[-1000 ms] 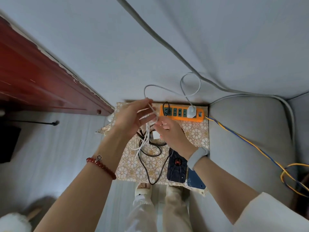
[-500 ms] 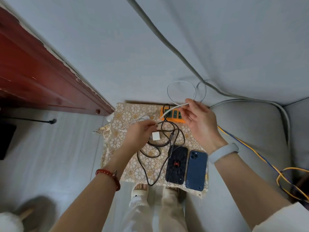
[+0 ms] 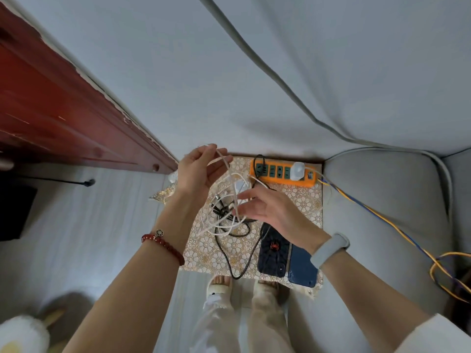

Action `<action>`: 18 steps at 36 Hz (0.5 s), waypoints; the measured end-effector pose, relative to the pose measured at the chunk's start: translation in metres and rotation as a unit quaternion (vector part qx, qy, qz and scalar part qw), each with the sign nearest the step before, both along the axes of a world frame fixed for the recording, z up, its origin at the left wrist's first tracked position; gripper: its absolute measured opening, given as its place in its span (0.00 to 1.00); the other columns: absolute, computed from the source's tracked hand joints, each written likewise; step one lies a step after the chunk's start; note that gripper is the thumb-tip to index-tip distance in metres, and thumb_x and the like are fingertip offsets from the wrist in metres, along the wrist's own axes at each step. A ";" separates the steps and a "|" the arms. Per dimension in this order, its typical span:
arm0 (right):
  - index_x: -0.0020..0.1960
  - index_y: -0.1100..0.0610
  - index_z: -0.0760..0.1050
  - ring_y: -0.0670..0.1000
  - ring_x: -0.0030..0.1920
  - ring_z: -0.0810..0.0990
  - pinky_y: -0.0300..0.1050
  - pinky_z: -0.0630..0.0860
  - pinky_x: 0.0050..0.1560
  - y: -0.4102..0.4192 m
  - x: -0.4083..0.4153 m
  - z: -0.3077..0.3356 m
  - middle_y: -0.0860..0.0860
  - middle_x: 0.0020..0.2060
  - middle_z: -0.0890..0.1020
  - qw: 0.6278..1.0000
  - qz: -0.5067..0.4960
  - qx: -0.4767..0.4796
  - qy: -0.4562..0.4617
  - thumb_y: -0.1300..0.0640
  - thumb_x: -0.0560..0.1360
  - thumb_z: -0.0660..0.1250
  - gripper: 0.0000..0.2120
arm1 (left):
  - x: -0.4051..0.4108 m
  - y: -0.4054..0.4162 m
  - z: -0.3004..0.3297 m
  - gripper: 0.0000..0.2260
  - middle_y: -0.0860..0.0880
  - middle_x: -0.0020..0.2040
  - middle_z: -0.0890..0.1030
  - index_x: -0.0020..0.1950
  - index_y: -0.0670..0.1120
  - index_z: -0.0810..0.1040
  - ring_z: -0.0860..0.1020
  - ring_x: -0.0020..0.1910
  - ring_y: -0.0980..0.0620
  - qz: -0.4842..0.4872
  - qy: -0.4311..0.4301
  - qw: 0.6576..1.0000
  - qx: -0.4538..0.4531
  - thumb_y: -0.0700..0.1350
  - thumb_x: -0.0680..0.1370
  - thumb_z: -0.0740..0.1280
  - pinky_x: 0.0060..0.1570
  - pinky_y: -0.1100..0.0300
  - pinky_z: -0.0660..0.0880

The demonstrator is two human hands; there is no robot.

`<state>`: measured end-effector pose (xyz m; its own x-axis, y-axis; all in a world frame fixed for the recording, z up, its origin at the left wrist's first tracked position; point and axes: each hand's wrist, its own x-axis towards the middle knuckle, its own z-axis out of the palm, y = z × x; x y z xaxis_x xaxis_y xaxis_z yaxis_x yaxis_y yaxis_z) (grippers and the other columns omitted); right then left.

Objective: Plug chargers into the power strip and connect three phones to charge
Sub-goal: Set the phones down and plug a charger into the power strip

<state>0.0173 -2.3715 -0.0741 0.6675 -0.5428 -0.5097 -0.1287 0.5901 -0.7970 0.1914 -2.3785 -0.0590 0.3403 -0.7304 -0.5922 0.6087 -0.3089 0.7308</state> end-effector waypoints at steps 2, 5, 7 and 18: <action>0.56 0.55 0.74 0.52 0.49 0.82 0.51 0.74 0.62 0.001 -0.006 0.000 0.52 0.40 0.84 0.999 0.027 0.018 -0.015 0.48 0.77 0.57 0.15 | -0.001 0.005 -0.005 0.07 0.48 0.36 0.83 0.43 0.41 0.75 0.83 0.34 0.52 0.006 0.018 1.000 0.012 0.39 0.79 0.61 0.33 0.63 0.79; 0.57 0.57 0.75 0.49 0.42 0.79 0.44 0.76 0.56 0.006 -0.006 -0.004 0.51 0.39 0.79 0.988 0.118 -0.063 0.075 0.52 0.76 0.61 0.13 | -0.003 0.013 -0.010 0.06 0.47 0.38 0.83 0.44 0.40 0.73 0.83 0.35 0.51 0.011 0.045 0.999 0.018 0.39 0.80 0.60 0.33 0.62 0.80; 0.53 0.61 0.78 0.49 0.36 0.73 0.37 0.72 0.42 0.011 -0.006 -0.007 0.52 0.36 0.76 0.967 0.169 -0.137 0.134 0.53 0.76 0.63 0.13 | -0.002 0.019 -0.013 0.05 0.47 0.38 0.83 0.45 0.40 0.72 0.84 0.36 0.50 0.026 0.058 0.998 0.022 0.39 0.80 0.60 0.36 0.60 0.81; 0.41 0.56 0.76 0.51 0.42 0.78 0.44 0.76 0.46 0.060 -0.039 -0.026 0.53 0.40 0.80 0.943 -0.153 -0.059 0.291 0.64 0.75 0.61 0.08 | -0.021 0.085 -0.015 0.07 0.50 0.26 0.77 0.45 0.41 0.75 0.80 0.29 0.51 0.019 0.036 0.993 0.114 0.38 0.78 0.57 0.35 0.59 0.81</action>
